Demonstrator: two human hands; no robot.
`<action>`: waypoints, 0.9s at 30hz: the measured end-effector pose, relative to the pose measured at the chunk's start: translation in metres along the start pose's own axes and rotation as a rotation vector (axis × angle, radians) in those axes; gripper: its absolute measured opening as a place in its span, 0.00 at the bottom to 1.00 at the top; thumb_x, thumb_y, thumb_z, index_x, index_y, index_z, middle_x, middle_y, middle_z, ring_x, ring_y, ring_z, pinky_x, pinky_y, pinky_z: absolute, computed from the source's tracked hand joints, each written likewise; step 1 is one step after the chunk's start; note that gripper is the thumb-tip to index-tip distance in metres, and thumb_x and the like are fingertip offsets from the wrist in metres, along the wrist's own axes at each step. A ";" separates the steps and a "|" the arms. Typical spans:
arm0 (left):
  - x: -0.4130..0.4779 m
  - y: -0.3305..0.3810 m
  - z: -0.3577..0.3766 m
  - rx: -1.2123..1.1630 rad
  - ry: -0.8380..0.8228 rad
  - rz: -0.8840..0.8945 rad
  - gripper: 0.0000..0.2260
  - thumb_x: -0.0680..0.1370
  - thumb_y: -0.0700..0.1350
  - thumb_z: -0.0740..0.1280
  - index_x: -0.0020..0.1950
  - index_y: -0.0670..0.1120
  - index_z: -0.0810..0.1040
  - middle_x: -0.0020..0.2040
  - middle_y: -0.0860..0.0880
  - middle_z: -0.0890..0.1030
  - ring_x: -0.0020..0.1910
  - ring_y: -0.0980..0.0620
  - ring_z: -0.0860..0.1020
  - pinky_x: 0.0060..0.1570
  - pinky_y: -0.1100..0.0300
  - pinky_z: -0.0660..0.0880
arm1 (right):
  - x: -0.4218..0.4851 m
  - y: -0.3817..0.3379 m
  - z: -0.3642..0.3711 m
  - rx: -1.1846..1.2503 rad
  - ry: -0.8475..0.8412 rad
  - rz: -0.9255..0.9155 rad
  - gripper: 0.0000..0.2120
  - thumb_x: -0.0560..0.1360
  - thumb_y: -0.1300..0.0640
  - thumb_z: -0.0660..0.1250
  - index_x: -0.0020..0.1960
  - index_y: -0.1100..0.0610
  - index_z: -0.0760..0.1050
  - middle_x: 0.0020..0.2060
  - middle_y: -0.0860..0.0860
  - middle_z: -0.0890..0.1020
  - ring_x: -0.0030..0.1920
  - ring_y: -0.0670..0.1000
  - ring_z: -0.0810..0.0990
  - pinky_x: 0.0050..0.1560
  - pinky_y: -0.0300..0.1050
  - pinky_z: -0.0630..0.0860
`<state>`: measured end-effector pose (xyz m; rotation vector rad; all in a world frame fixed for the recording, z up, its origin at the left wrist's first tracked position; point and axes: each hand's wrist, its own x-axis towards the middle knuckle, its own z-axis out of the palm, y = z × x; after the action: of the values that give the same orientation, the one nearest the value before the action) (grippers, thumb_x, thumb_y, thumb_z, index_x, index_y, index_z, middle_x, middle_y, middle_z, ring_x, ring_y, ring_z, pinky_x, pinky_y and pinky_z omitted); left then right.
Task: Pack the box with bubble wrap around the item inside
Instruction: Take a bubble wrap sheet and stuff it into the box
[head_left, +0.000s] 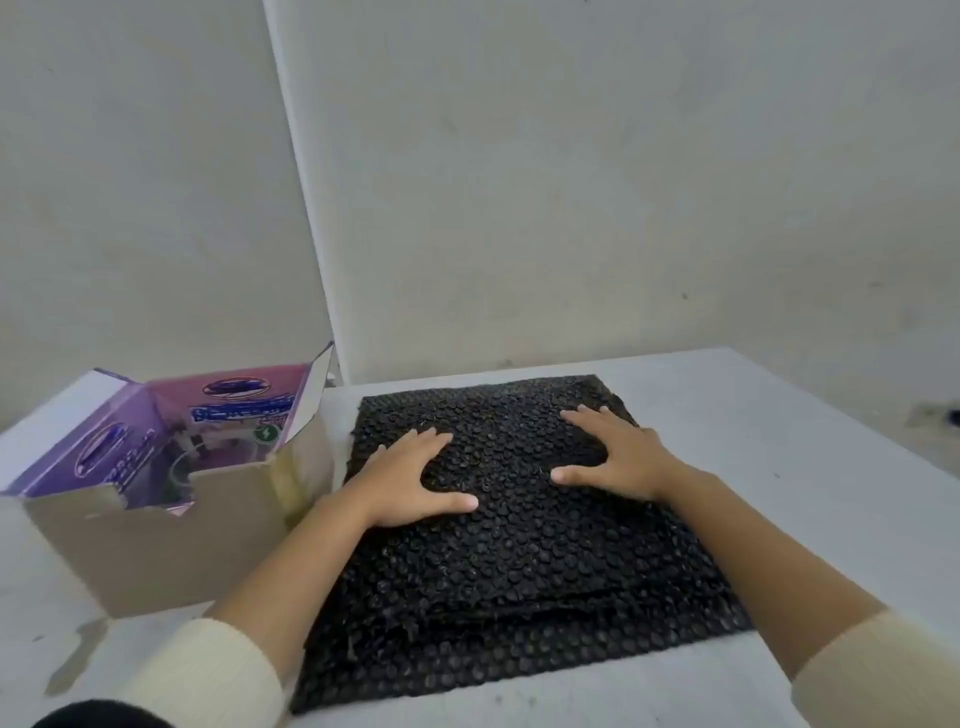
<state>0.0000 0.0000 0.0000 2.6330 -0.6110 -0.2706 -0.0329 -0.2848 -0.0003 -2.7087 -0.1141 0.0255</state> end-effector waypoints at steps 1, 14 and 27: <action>-0.002 -0.003 0.000 0.014 -0.010 -0.011 0.53 0.57 0.77 0.61 0.76 0.56 0.52 0.78 0.55 0.51 0.77 0.54 0.46 0.75 0.44 0.45 | -0.001 0.002 0.002 -0.007 -0.011 0.003 0.45 0.62 0.24 0.59 0.74 0.38 0.50 0.77 0.43 0.52 0.77 0.49 0.46 0.73 0.62 0.48; 0.007 -0.031 0.010 -0.103 0.254 0.014 0.17 0.71 0.58 0.69 0.58 0.56 0.80 0.68 0.58 0.73 0.70 0.57 0.67 0.70 0.52 0.61 | 0.005 0.027 0.023 0.093 0.264 0.019 0.20 0.71 0.42 0.68 0.60 0.49 0.78 0.68 0.46 0.73 0.72 0.47 0.64 0.71 0.49 0.59; 0.004 -0.001 -0.022 -0.313 0.388 0.111 0.10 0.76 0.54 0.64 0.35 0.56 0.78 0.37 0.55 0.81 0.40 0.53 0.78 0.45 0.56 0.73 | 0.007 0.021 -0.004 0.000 0.075 0.020 0.29 0.65 0.36 0.70 0.63 0.42 0.72 0.72 0.46 0.65 0.75 0.50 0.56 0.72 0.62 0.55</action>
<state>0.0104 0.0066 0.0191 2.2547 -0.5296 0.1646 -0.0245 -0.3047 -0.0049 -2.7068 -0.0649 -0.0698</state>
